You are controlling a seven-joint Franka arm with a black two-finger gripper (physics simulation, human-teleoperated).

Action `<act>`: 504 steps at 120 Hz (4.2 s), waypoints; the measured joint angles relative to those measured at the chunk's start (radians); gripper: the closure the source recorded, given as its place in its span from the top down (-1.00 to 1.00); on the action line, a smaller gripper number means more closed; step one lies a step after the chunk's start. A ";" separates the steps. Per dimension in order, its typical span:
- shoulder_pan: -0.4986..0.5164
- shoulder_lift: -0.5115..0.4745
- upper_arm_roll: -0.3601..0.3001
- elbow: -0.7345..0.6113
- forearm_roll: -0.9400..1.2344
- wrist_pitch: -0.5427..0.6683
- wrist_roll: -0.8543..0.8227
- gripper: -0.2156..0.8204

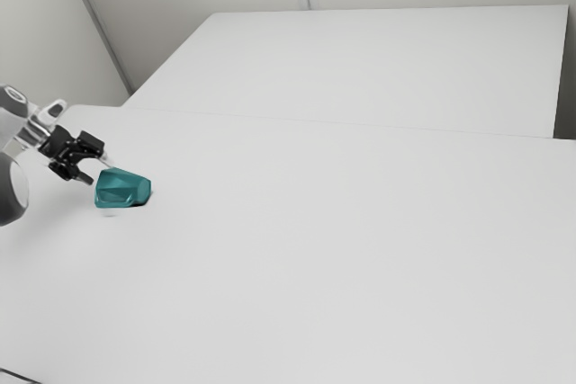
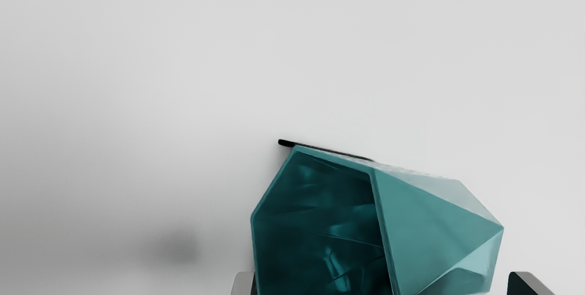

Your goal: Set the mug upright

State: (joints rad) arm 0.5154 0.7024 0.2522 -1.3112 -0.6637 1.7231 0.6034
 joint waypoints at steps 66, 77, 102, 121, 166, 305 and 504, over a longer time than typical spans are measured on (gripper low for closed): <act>0.003 0.015 -0.034 -0.066 -0.177 0.010 0.136 0.58; 0.003 0.016 -0.041 -0.074 -0.184 0.010 0.149 0.52; -0.005 0.012 -0.043 -0.069 -0.180 0.019 0.167 -0.36; -0.022 -0.003 -0.061 -0.060 -0.175 0.026 0.176 -0.78; -0.110 -0.109 -0.067 -0.080 -0.107 0.036 0.160 -0.91; -0.480 -0.689 -0.430 -0.824 0.850 0.457 -0.934 -0.93; -0.602 -0.677 -0.421 -0.502 0.873 0.255 -1.157 0.57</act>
State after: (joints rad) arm -0.0863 0.0257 -0.1687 -1.8136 0.2093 1.9779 -0.5531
